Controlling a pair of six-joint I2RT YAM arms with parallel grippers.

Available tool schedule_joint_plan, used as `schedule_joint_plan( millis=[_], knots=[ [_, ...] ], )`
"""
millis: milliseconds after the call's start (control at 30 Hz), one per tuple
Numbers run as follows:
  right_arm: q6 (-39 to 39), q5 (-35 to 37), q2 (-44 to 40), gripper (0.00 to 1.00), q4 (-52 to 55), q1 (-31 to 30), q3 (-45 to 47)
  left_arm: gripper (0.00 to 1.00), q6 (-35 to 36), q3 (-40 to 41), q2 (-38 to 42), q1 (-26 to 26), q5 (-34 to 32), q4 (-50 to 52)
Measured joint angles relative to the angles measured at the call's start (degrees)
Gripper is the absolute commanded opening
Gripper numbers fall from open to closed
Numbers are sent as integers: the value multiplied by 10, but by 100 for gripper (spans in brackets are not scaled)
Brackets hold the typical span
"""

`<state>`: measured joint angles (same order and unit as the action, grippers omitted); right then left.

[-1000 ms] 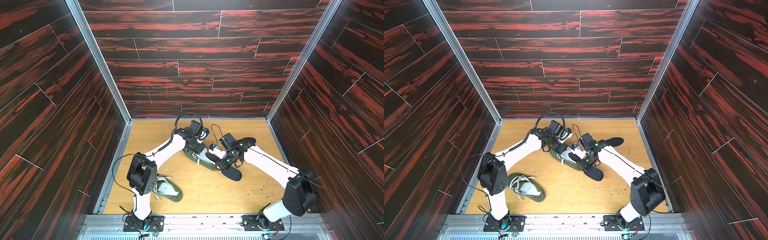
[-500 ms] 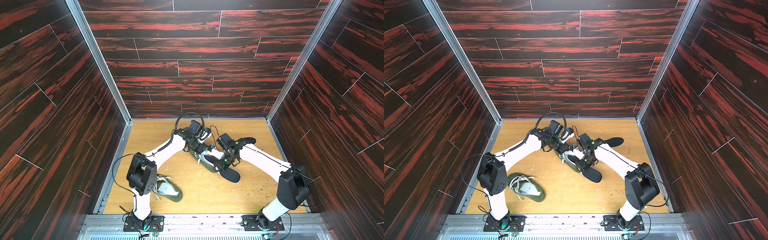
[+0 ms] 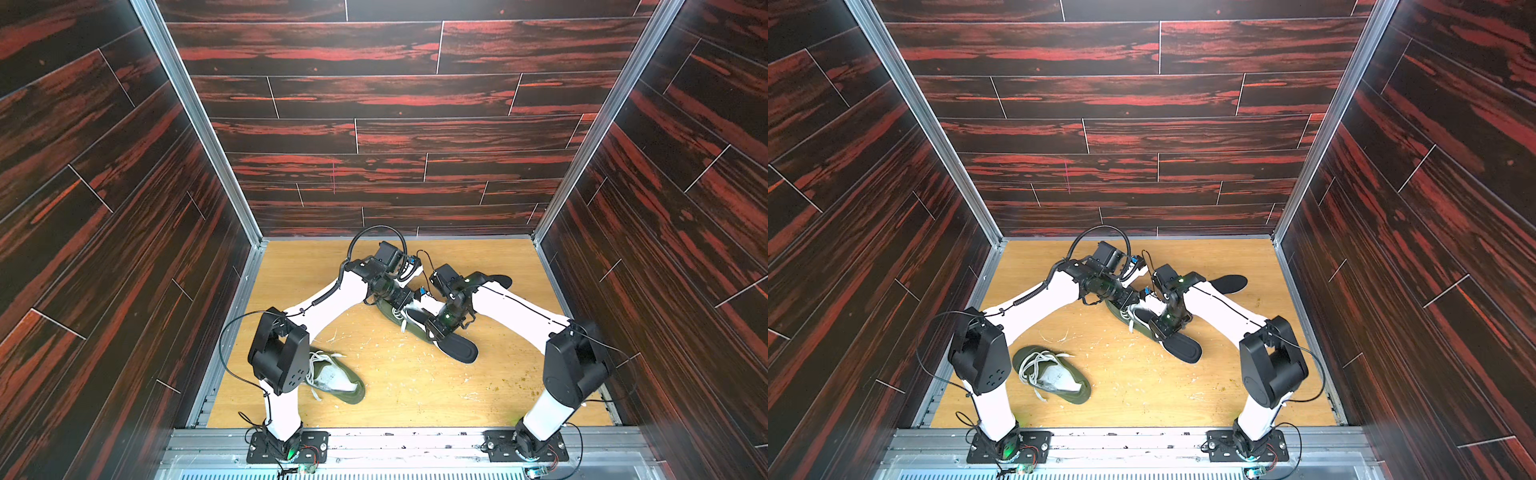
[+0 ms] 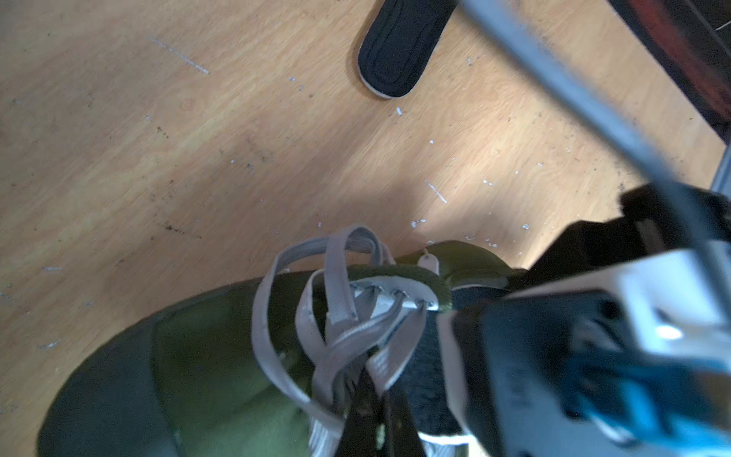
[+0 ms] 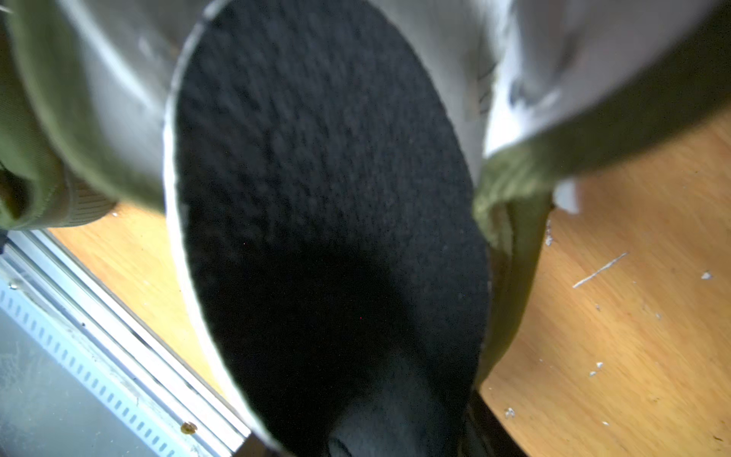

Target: Insert the insole into the shoe

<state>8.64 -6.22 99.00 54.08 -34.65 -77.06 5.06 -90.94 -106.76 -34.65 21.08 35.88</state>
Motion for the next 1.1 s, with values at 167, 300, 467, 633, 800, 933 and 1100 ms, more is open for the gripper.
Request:
schedule_joint_plan(
  millis=[167, 300, 467, 633, 800, 933, 1100],
  knots=[
    [4, 5, 28, 58, 7, 10, -33, 0, 3, 0, 0, 1, 13, -7],
    [11, 10, 43, 61, -1, 14, -46, 0, 3, 1, 0, 5, 14, -16],
    [33, 25, 57, 61, -43, 14, -45, 0, 3, 1, -4, 12, 15, -16],
    [74, 45, 41, 61, -160, 14, 6, 0, -14, 26, -12, 27, 33, -42],
    [131, 47, -1, 61, -264, 13, 83, 0, -30, 58, -16, 48, 63, -61],
    [170, 40, -24, 61, -346, 10, 120, 0, -38, 58, -19, 52, 82, -71],
    [191, 33, -22, 60, -416, 8, 131, 0, -53, 57, -19, 54, 96, -89]
  ],
)
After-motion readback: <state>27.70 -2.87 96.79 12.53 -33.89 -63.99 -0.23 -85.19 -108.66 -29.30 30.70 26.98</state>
